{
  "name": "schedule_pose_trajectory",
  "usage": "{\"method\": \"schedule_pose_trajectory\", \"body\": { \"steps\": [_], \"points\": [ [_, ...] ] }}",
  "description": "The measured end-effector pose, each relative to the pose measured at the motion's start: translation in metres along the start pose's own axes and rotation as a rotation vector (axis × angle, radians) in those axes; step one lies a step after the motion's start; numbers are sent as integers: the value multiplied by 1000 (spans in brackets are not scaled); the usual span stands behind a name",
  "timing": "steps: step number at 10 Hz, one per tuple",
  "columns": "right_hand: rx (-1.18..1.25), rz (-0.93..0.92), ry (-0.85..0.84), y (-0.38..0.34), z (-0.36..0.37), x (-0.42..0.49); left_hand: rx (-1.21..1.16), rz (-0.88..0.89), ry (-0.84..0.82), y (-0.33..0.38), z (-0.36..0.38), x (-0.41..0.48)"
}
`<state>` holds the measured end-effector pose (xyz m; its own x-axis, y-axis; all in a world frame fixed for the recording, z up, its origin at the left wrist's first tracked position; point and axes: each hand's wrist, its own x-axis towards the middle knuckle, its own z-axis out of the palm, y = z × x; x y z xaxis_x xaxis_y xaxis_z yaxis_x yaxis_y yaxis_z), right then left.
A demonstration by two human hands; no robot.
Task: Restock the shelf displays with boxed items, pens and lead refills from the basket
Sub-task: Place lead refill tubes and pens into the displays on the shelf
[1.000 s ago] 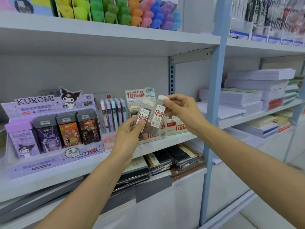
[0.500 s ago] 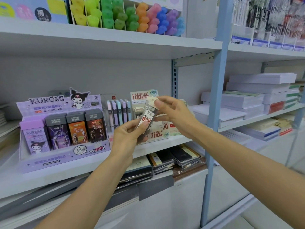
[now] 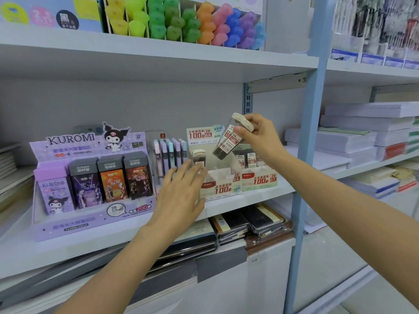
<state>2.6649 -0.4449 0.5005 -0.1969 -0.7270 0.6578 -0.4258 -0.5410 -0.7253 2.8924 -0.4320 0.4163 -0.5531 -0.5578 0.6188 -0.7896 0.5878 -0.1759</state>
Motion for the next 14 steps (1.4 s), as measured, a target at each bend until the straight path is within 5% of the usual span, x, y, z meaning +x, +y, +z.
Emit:
{"method": "schedule_pose_trajectory", "body": {
  "steps": [5,12,14],
  "points": [
    [-266,-57,-403,23,35,45,-50,36,95,-4,7,1],
    [-218,-58,-484,28,33,49,-47,27,117,-4,11,-1],
    [-238,-110,-387,28,36,47,-43,18,102,-3,9,-1]
  ]
}}
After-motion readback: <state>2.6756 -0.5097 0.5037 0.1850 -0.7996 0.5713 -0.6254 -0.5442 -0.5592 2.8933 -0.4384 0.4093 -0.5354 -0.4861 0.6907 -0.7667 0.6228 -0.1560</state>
